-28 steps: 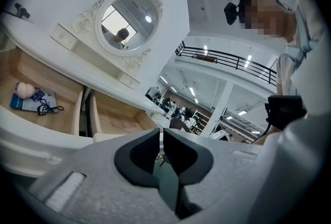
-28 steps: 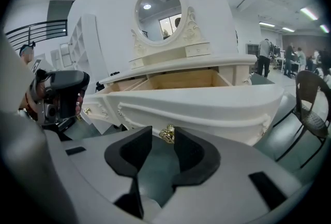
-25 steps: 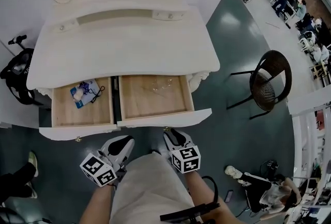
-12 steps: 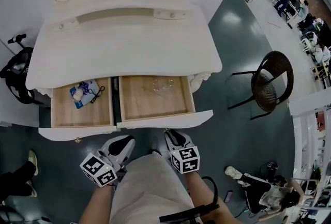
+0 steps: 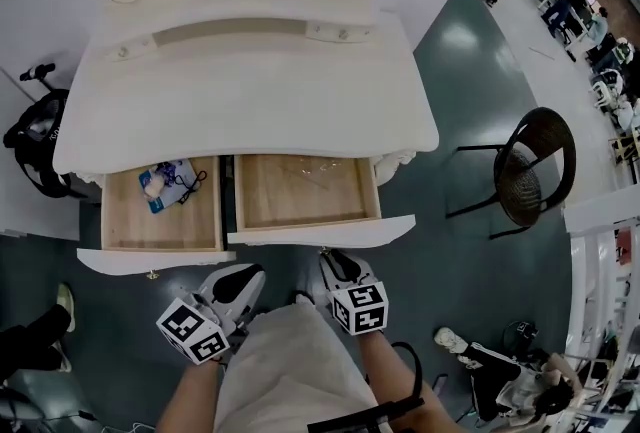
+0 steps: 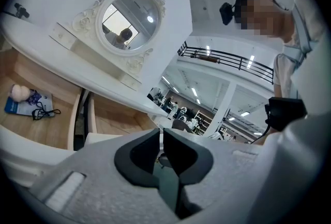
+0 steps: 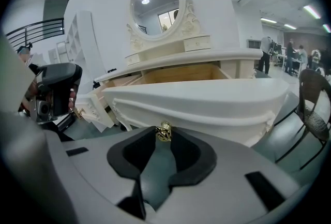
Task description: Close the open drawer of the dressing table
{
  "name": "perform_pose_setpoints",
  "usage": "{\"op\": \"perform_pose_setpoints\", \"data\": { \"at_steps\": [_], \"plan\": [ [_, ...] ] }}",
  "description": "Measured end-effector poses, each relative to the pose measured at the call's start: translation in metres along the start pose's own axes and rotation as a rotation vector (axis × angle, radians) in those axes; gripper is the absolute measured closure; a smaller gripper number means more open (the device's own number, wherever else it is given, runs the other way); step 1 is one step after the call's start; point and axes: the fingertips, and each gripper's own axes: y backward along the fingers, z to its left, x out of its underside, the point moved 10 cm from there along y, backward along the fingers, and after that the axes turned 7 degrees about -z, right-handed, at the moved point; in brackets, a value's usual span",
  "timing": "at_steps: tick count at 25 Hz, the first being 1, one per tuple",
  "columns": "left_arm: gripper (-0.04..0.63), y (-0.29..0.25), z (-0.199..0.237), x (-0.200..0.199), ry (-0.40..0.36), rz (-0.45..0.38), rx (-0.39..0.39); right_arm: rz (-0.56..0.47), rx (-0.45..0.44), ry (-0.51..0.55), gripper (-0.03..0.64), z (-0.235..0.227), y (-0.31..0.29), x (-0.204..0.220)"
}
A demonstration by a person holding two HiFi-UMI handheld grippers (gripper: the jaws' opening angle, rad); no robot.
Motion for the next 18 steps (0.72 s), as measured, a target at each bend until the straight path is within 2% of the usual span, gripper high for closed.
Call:
{"op": "perform_pose_setpoints", "data": {
  "at_steps": [13,18],
  "plan": [
    [0.586,-0.02,0.003,-0.007,0.012,-0.031,-0.057,0.014,-0.066,0.009,0.518,-0.015,-0.019,-0.018],
    [0.586,-0.014,0.003,-0.002,0.019,-0.039,-0.068,0.005,-0.062,0.011,0.518,-0.016,-0.024,-0.02]
  ]
}}
